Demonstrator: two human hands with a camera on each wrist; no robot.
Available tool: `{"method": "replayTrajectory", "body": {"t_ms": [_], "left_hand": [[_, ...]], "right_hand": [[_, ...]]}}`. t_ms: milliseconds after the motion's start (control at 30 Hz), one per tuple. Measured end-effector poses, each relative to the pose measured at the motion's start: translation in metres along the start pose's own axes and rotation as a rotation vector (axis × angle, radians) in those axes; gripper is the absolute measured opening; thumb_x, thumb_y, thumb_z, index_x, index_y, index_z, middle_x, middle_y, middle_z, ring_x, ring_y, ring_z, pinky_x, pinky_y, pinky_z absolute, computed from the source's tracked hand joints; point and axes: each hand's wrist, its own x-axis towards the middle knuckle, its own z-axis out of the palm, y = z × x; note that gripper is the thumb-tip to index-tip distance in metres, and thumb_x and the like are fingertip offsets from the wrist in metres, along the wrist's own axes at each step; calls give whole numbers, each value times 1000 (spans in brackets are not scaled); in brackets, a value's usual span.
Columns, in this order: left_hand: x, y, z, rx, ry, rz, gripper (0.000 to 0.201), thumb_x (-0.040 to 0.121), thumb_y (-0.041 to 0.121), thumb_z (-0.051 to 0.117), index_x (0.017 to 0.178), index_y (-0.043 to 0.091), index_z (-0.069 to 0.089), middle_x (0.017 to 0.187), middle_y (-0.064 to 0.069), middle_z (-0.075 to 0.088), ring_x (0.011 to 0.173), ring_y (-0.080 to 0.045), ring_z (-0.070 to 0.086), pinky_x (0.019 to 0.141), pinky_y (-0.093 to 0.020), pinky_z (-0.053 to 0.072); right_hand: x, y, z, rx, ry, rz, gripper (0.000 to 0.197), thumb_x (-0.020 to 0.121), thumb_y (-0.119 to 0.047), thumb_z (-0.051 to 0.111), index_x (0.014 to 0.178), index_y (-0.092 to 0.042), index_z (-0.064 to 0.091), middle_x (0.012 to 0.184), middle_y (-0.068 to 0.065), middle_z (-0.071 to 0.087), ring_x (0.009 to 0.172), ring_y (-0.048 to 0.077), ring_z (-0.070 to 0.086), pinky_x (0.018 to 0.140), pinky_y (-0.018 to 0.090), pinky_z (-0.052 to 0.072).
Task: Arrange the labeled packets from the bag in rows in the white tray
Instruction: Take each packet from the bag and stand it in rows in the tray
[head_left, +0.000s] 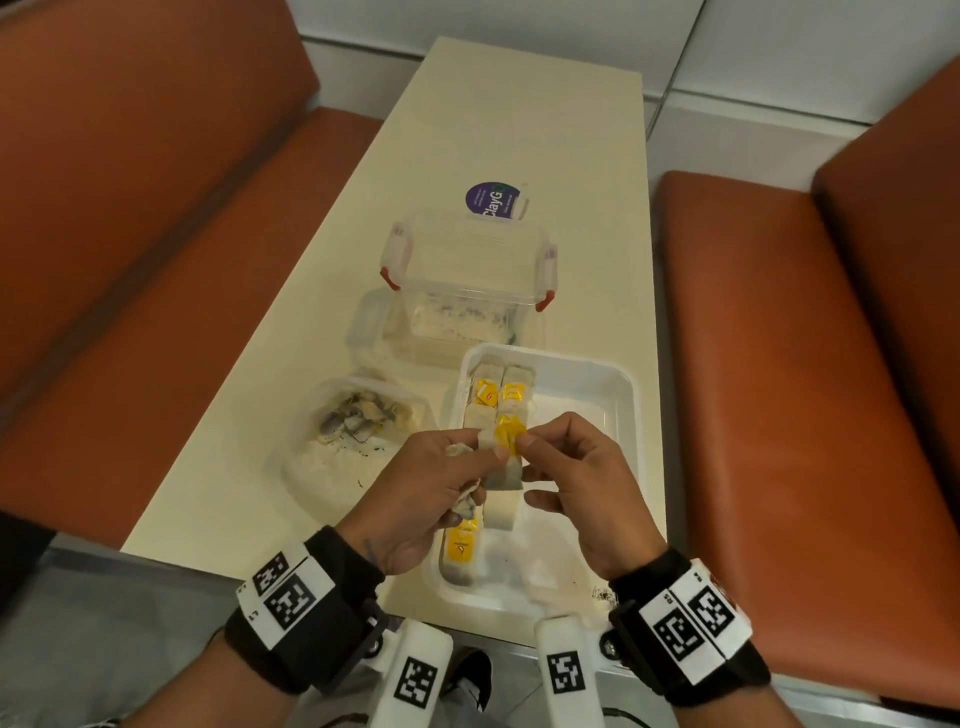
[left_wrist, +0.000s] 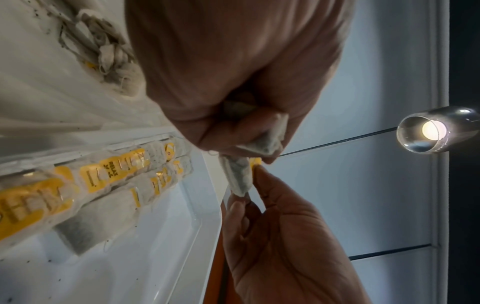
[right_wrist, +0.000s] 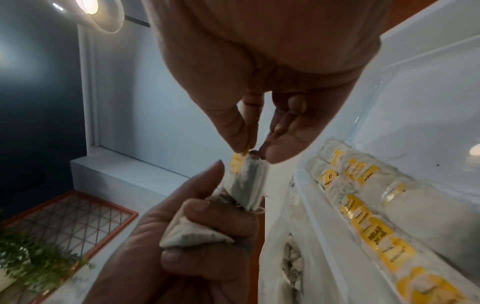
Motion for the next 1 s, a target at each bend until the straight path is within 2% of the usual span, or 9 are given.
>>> {"method": "replayTrajectory", "body": {"t_ms": [133,367,467,533,600,733,833,933,1000], "left_hand": [[3,-5,1,-4,42,-2,20,98,21,60,114,21,73,63,4,58,49,-2,51,40,-16,34],[-1,-8,6,4,6,50,27,99,23,58,123,19,69,63,1,57,48,-3,50,40,-16,35],[-1,-8,7,25,4,87,34,98,18,58,132,21,63,78,2,65,49,-5,50,42,-16,38],[-2,-5,7,88,-3,112,48,98,15,60,143,28,51,98,4,66,50,-4,52,47,-17,43],[-2,-3,6,180,-36,126,62,97,18,61,150,34,35,114,3,60,52,-1,57,54,-17,48],[0,-4,2,221,-97,94,76,95,19,65,155,38,23,129,-18,56,53,-2,59,51,-16,45],[0,-14,-2,167,-113,79,79,93,14,67,155,37,24,119,-23,63,51,-5,53,47,-15,42],[0,-23,-5,168,-113,61,75,93,12,68,153,37,30,90,-11,63,52,-10,52,44,-18,40],[2,-28,-10,160,-67,45,72,93,12,68,151,37,34,90,-7,67,52,-10,53,46,-22,40]], "right_hand": [[-1,2,-4,-35,2,-12,10,90,-9,69,82,-8,62,80,5,67,68,10,63,61,24,52],[-3,4,-3,-100,22,5,18,89,-15,71,75,-15,60,77,1,64,62,8,57,56,26,46],[-2,2,-4,-173,12,-18,16,87,-21,74,77,-15,63,81,1,66,66,9,59,58,27,47],[-1,-3,-8,-203,-15,-14,11,84,-24,76,88,-18,68,85,-2,68,68,7,59,60,25,47],[4,-8,-14,-244,-90,17,18,85,-26,77,102,-22,71,82,-6,67,65,4,58,58,21,46],[14,-14,-24,-460,-251,-11,5,88,-23,75,92,-22,77,74,-3,70,62,3,53,56,18,42],[21,-12,-28,-573,-334,-70,2,88,-23,75,86,-22,75,79,4,74,65,4,56,61,21,42],[27,-8,-28,-670,-347,-114,5,86,-23,77,84,-25,74,69,-7,68,61,-2,56,60,18,42],[33,-2,-29,-714,-306,-140,4,86,-24,77,84,-24,74,66,-10,65,58,-2,57,59,16,41]]}}
